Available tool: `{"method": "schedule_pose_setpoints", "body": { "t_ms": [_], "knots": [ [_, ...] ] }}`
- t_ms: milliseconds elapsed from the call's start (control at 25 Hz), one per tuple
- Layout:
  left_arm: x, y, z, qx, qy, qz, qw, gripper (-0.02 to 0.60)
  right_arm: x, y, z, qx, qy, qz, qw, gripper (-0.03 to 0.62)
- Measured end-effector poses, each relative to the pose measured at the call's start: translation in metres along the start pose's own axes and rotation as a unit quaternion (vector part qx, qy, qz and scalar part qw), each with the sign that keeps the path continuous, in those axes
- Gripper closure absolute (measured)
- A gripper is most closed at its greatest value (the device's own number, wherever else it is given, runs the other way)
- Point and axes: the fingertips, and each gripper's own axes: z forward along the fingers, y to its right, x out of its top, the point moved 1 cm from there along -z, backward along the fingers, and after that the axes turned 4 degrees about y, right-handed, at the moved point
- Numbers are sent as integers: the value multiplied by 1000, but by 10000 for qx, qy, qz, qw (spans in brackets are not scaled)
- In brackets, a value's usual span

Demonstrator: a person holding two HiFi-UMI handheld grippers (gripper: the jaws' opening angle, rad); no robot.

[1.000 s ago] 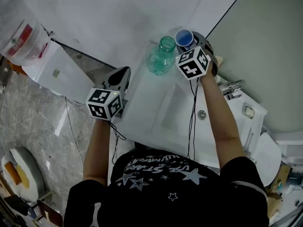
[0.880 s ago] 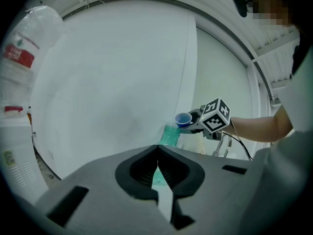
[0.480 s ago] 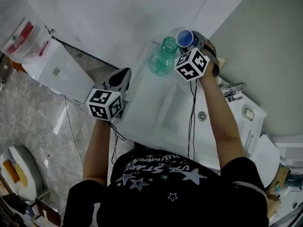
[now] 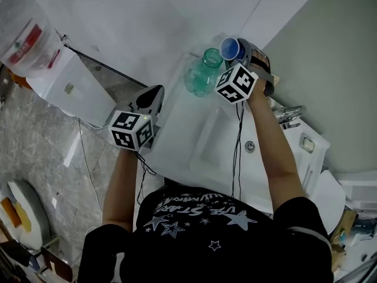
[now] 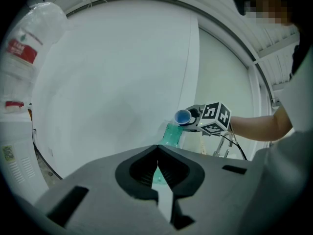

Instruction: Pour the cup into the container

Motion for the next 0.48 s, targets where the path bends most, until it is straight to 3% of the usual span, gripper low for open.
{"method": "schedule_pose_setpoints", "body": {
  "t_ms": [480],
  "knots": [
    [-2, -2, -2, 4, 9, -30, 10000, 571, 2, 0, 2, -191, -31, -631, 9978, 304]
  ]
}}
